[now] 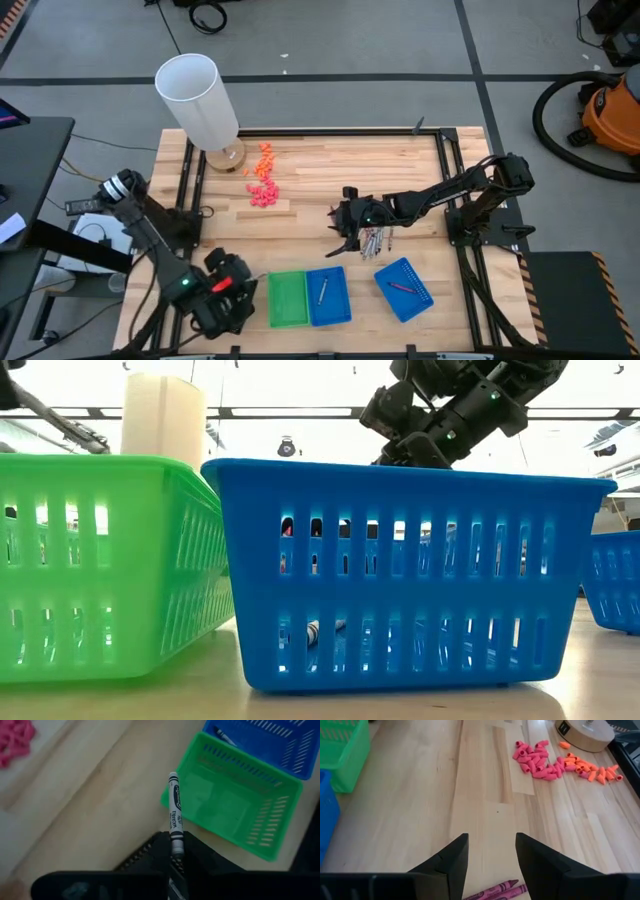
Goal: Sort crayons
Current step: Put the white crayon into the black bin
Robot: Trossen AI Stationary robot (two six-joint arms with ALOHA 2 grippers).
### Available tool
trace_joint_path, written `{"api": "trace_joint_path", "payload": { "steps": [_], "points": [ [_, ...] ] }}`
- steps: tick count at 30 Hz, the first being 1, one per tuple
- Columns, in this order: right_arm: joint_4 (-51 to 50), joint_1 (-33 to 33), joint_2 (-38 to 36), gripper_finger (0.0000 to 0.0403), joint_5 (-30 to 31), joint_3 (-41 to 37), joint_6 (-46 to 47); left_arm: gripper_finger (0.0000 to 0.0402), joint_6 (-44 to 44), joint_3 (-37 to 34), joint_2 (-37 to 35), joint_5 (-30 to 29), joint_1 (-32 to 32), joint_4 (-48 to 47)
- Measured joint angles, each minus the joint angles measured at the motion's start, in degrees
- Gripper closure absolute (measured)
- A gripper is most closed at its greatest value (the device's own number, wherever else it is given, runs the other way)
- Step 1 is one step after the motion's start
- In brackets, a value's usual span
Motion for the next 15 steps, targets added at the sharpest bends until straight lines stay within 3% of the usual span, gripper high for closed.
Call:
{"api": "trace_joint_path", "payload": {
  "steps": [5, 15],
  "points": [
    [0.2, 0.0, 0.0, 0.0229, 0.0, 0.0, -0.1, 0.0365, -8.4, 0.0, 0.0, 0.4, -4.0, -1.7],
    [0.0, 0.0, 0.0, 0.0230, 0.0, 0.0, -0.2, 0.0365, -26.6, 0.0, 0.6, 7.0, -11.0, -3.3]
  ]
}}
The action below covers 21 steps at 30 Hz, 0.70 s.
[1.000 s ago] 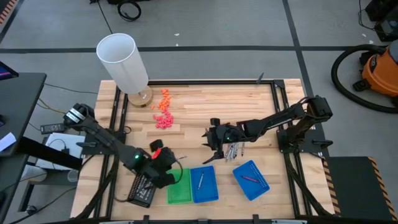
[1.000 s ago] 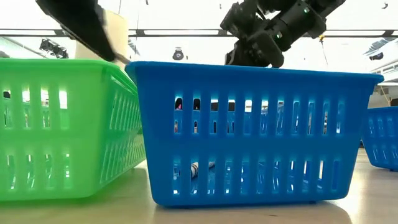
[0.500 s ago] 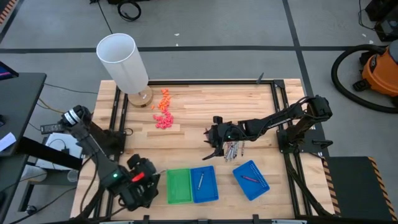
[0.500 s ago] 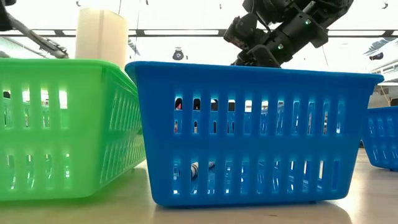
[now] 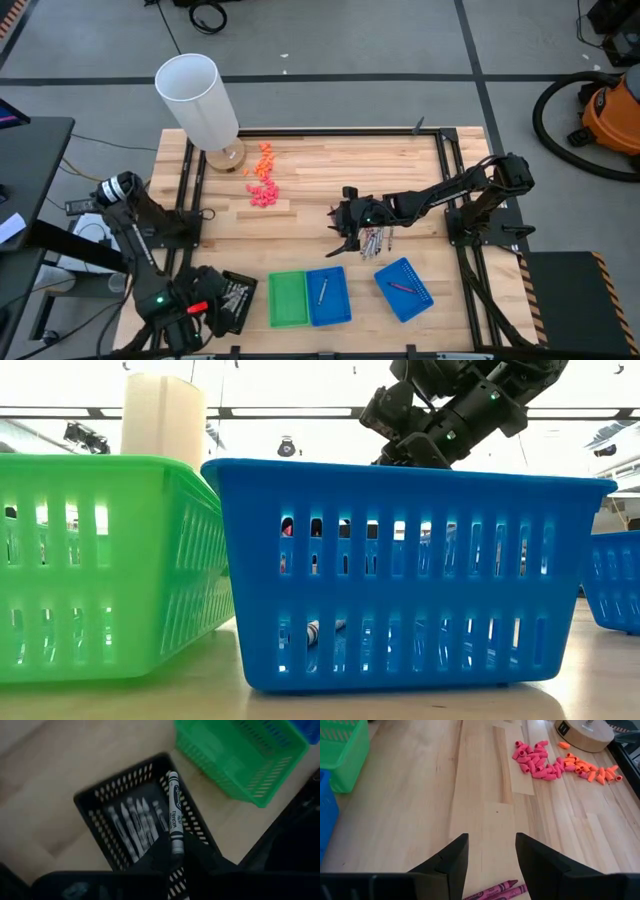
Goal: Sort crayons
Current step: Put the white crayon into the black bin
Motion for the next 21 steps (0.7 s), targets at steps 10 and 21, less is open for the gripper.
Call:
{"api": "trace_joint_path", "payload": {
  "steps": [10, 21],
  "points": [
    [-0.1, 0.0, 0.0, 0.0230, 0.0, 0.0, -1.7, 0.0365, -7.8, 0.0, 7.8, 7.9, -1.9, 1.8],
    [5.2, 0.0, 0.0, 0.0230, -0.7, -2.9, -4.8, 0.0365, -8.1, 0.0, 10.6, 7.9, -0.2, 0.4]
  ]
}}
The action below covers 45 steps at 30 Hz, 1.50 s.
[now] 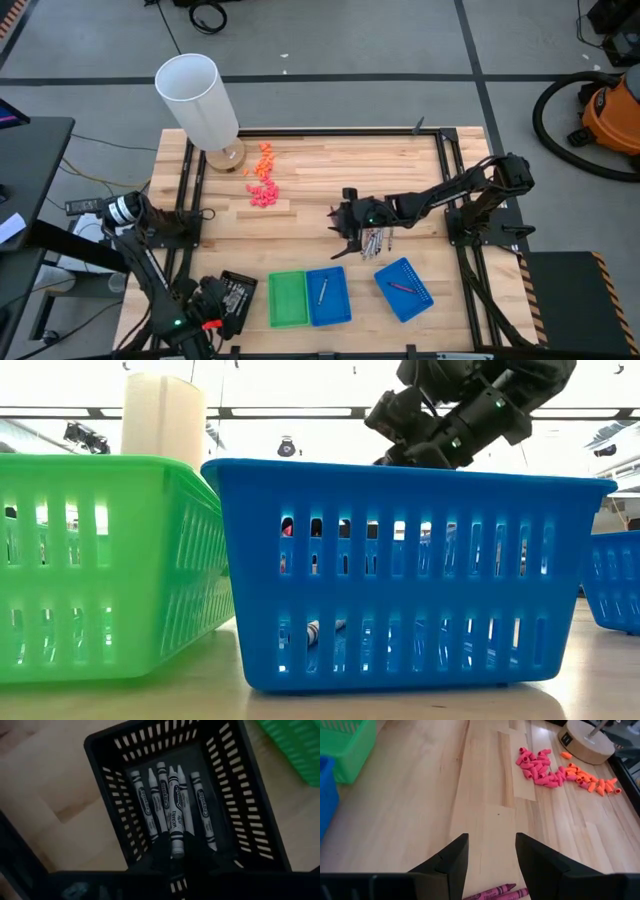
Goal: Sort crayons
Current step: Put the white crayon into the black bin, then put the black crayon into the left blue bin
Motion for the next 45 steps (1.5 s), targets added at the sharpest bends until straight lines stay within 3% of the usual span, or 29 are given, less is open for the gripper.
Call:
{"api": "trace_joint_path", "payload": {
  "steps": [9, 15, 26, 39, 45],
  "points": [
    [12.6, -2.2, 0.0, 0.0230, -4.3, -6.7, -1.1, 0.0365, -2.6, 0.0, 0.0, 0.4, -0.3, 0.0],
    [13.9, -4.5, 0.0, 0.0230, -7.0, -8.2, -0.8, 0.0360, -3.4, 0.0, 0.0, 0.4, -0.3, -0.1],
    [14.6, -5.2, 0.0, 0.0230, -8.6, -8.8, 0.3, 0.0262, -2.4, 1.0, -0.3, 0.4, 0.9, -1.4],
    [13.5, -5.1, 0.0, 0.0230, -5.8, -8.8, 0.6, 0.0256, 10.7, 2.1, -0.3, -4.4, 8.4, -4.5],
    [5.0, -5.1, 0.0, 0.0230, -3.5, -7.0, 3.8, 0.0256, 21.5, 2.0, -0.3, -6.1, 12.3, -4.7]
  ]
}}
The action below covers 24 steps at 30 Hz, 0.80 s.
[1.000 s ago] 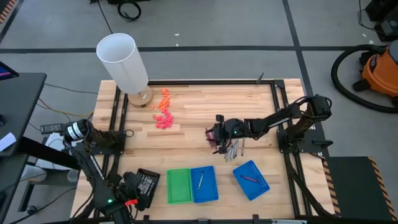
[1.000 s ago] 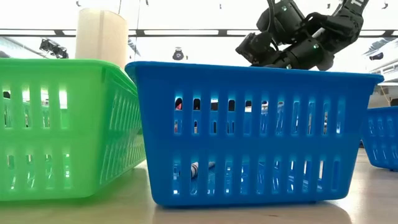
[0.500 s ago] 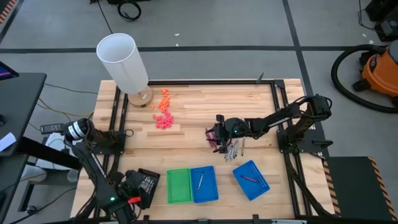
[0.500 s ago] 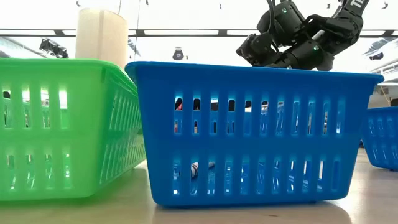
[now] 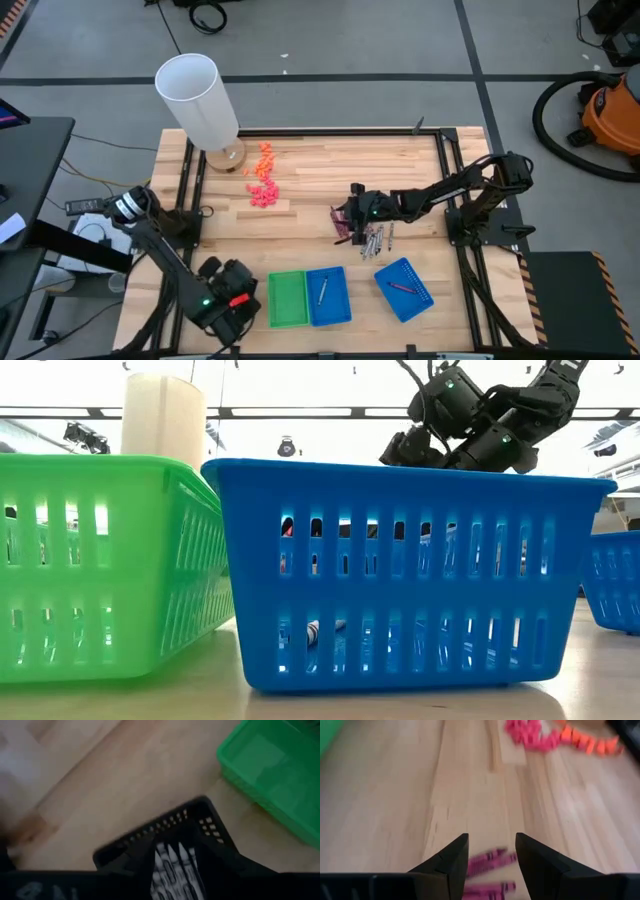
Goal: Sort crayons
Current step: Put the black crayon into the left blue bin
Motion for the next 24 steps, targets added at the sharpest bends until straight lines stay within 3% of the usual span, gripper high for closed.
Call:
{"api": "trace_joint_path", "payload": {
  "steps": [11, 24],
  "points": [
    [-14.0, -0.5, 0.0, 0.0230, 6.2, 4.0, 1.5, 0.0256, 14.5, 0.0, 0.0, -2.9, 6.6, -1.8],
    [-22.4, -9.6, -0.1, 0.0236, 4.2, 8.5, 4.3, 0.0256, 20.7, 0.0, 0.0, -6.5, 8.4, -1.5]
  ]
}}
